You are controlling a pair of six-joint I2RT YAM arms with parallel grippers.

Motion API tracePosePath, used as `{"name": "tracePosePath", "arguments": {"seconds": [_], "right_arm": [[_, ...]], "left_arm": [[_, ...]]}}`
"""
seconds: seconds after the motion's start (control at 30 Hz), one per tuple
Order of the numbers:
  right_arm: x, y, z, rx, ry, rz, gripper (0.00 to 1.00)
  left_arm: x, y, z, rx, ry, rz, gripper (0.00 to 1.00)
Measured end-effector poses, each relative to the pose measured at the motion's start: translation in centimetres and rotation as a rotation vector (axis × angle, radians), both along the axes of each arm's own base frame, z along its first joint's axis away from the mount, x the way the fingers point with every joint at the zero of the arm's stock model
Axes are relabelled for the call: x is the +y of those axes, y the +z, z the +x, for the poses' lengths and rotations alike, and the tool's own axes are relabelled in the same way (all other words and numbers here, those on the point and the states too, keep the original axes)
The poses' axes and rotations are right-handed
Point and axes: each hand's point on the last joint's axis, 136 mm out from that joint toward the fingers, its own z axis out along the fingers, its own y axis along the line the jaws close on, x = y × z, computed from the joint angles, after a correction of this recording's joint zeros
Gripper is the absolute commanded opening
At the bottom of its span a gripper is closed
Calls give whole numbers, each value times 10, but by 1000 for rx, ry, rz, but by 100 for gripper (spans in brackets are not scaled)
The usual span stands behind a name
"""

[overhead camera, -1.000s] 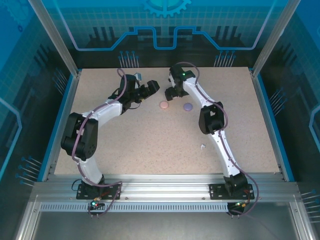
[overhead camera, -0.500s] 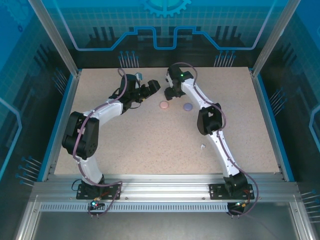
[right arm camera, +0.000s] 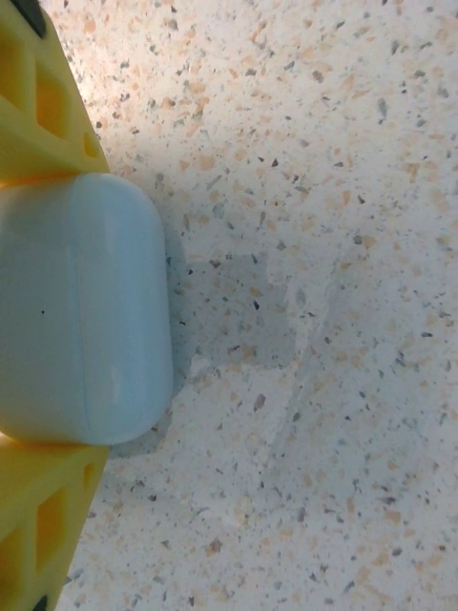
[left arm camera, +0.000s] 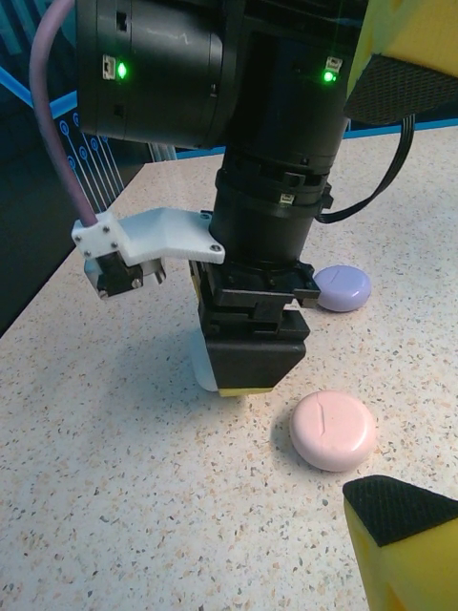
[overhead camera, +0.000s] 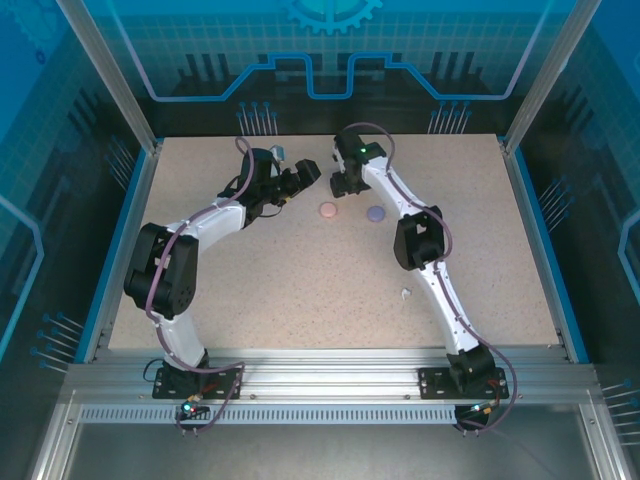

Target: Insert the wireless bluetooth earbuds into the charging case

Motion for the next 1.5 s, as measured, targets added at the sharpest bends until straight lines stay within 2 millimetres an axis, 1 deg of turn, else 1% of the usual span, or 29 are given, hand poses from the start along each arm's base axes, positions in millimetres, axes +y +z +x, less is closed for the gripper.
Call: {"name": "tracePosePath", "arguments": {"seconds": [0.1, 0.2, 0.27, 0.3, 0.37, 0.43, 0.5, 0.57, 0.6, 0.67, 0.77, 0.87, 0.97, 1.03, 1.13, 1.3, 1.4, 1.5], "right_arm": [[0, 19, -1, -18, -39, 28, 38], [0, 53, -3, -56, -71, 63, 38], [3, 82, -8, -90, -87, 93, 37], [4, 93, -12, -100, -91, 102, 38], [8, 118, -24, -122, -98, 117, 37], [15, 136, -43, -128, -98, 126, 37], [24, 146, -67, -121, -92, 128, 37], [35, 150, -98, -100, -84, 122, 37], [39, 148, -112, -87, -81, 120, 37], [48, 139, -146, -47, -80, 105, 37], [54, 117, -194, 26, -102, 74, 37], [46, 85, -241, 103, -180, 16, 37], [34, 57, -270, 167, -291, -31, 36], [24, 39, -286, 204, -378, -53, 36], [13, 25, -300, 238, -496, -75, 36], [19, 19, -303, 243, -612, -56, 36], [27, 18, -297, 242, -664, -34, 36], [32, 15, -294, 262, -711, 1, 35]], "left_arm": [[0, 4, -1, -7, 0, -2, 99], [1, 17, -2, -31, 3, -6, 99], [4, 31, -5, -61, 10, -8, 99], [6, 38, -7, -75, 16, -8, 99], [11, 51, -15, -105, 30, -2, 99], [17, 60, -24, -126, 45, 6, 99], [26, 66, -34, -138, 70, 13, 99], [37, 68, -45, -142, 99, 23, 99], [42, 68, -50, -139, 114, 27, 99], [53, 66, -60, -135, 146, 28, 99], [68, 58, -73, -106, 188, 28, 99], [76, 47, -85, -68, 215, 13, 99], [79, 36, -95, -28, 229, -1, 99], [80, 30, -100, -10, 235, -9, 99], [81, 21, -107, 14, 244, -18, 99], [83, 2, -123, 41, 240, -33, 99], [81, -22, -137, 65, 225, -55, 99], [79, -51, -154, 112, 204, -81, 97]]}}
